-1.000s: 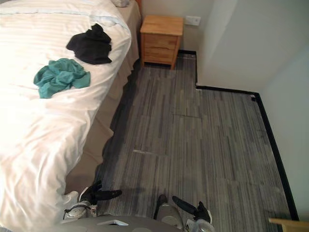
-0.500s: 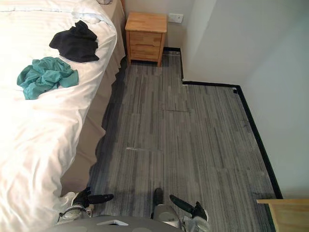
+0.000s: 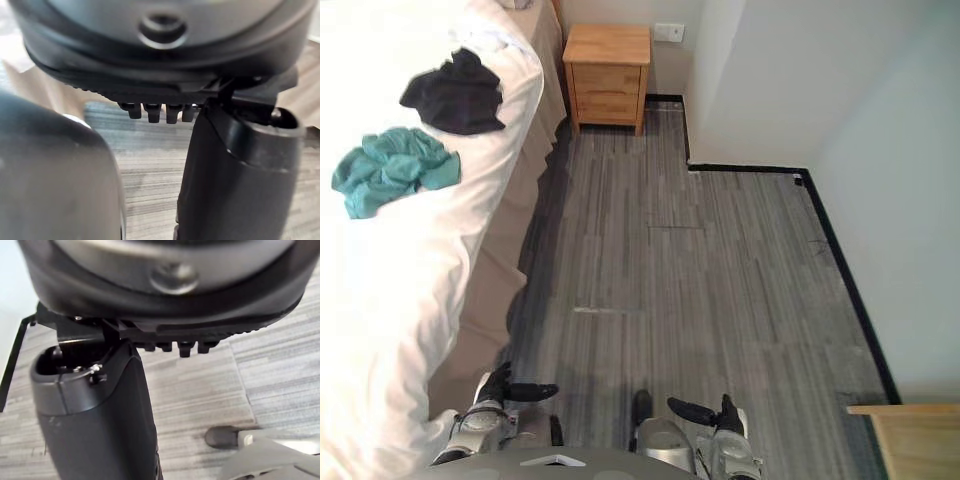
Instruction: Tidy up the quilt and then pick up the clothes from the bed and put them into the laundry hamper
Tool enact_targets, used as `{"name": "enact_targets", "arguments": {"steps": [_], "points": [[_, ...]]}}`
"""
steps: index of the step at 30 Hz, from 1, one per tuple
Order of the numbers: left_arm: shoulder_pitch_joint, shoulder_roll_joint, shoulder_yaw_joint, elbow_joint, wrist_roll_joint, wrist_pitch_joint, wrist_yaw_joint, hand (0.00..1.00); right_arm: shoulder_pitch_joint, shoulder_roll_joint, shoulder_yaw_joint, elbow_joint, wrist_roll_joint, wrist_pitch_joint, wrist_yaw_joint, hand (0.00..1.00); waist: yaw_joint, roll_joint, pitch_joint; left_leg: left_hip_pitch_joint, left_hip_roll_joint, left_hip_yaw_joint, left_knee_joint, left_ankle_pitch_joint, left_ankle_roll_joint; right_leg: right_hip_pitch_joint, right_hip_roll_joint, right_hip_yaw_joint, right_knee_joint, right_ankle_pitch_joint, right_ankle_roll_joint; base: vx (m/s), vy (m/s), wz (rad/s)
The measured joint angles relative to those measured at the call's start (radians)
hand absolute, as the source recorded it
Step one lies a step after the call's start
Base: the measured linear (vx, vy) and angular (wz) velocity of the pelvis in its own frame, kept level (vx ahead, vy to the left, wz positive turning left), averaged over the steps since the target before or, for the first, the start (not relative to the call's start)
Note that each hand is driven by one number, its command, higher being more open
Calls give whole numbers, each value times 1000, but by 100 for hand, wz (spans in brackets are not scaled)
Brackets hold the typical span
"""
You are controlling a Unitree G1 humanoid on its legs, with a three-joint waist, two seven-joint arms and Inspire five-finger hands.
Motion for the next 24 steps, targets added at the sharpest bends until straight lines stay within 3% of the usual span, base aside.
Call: {"name": "enact_targets", "arguments": {"steps": [3,4,5,6,8,9,12,14,16,17,19,20,21,22,23,24], "points": [[-2,-4,-14,-14,6,-5,0,100,-5,2,-7,-2,1,4,1,100,0,-3,1,-18,-38,56,-322,21,21,2,-50,1,0,-20,30,114,89,-9],[4,-7,-14,-20,5,-6,1,100,-3,0,-7,-5,1,4,1,100,-1,1,-1,-10,-56,53,-503,73,14,2,-60,1,0,-30,45,188,156,-6],[6,-6,-14,-23,4,-4,1,100,-1,1,-6,-7,1,4,0,100,4,2,0,7,-70,52,-588,166,24,8,-67,0,0,-40,60,233,174,-4],[8,-4,-14,-25,4,-4,1,100,-1,5,-6,-7,1,4,-2,100,5,2,-4,18,-83,53,-611,193,31,12,-76,-2,0,-47,69,281,159,5],[8,9,-22,-36,2,-7,-1,100,3,14,-6,-5,0,4,-4,100,15,-26,-6,-2,-106,48,-578,176,54,12,-98,-29,17,-64,84,289,147,28],[8,14,-20,-39,2,-8,-3,100,6,23,-5,-4,0,4,-6,100,25,-37,-6,-5,-121,45,-558,159,69,18,-113,-30,17,-70,108,215,119,27],[11,20,1,-35,-16,-7,-1,100,2,30,-6,-4,-36,4,-7,100,48,-53,-20,8,-167,51,-520,78,95,9,-162,-14,87,-123,145,308,124,-14],[14,19,0,-19,-8,-3,-6,100,-8,33,-21,-27,-35,4,4,100,49,-45,-24,75,-174,74,-562,56,100,-133,-181,44,415,-198,128,317,158,-48],[23,34,-9,5,9,5,-12,100,-4,46,-37,-66,-35,-3,3,100,19,-57,-22,207,-190,77,-629,40,109,-257,-200,88,803,-157,141,294,141,-11],[28,38,-17,7,13,11,-13,100,-1,49,-37,-67,-35,-3,1,100,10,-61,-22,241,-192,72,-637,29,112,-274,-200,85,887,-157,137,337,59,16],[23,57,-62,16,51,19,-10,100,1,51,-37,-69,-35,-5,1,100,-11,-73,-17,350,-178,40,-649,-9,113,-342,-187,-9,1072,-239,62,552,-7,36],[11,57,-83,21,56,18,-8,100,-3,45,-37,-73,-34,-5,1,100,-19,-63,-12,370,-161,28,-654,-17,110,-379,-172,-72,1061,-275,31,667,-117,56],[5,52,-91,24,57,19,-6,100,-14,40,-38,-87,-30,-8,0,100,-36,-35,8,403,-118,12,-668,-19,107,-427,-131,-179,966,-302,-14,386,-97,42],[4,50,-92,24,57,20,-6,100,-15,39,-38,-88,-27,-10,1,100,-38,-30,11,408,-111,8,-668,-19,107,-435,-122,-193,936,-303,-17,502,-143,46],[6,47,-101,23,57,21,-5,100,-16,36,-38,-97,-26,-19,0,100,-46,-17,19,426,-85,-5,-669,-19,105,-462,-83,-231,769,-291,-12,434,-146,40],[9,47,-104,23,57,21,-5,100,-16,40,-35,-106,-27,-22,-3,100,-56,-16,20,440,-73,-20,-672,-19,96,-466,-55,-231,584,-238,1,554,-195,56]]}}
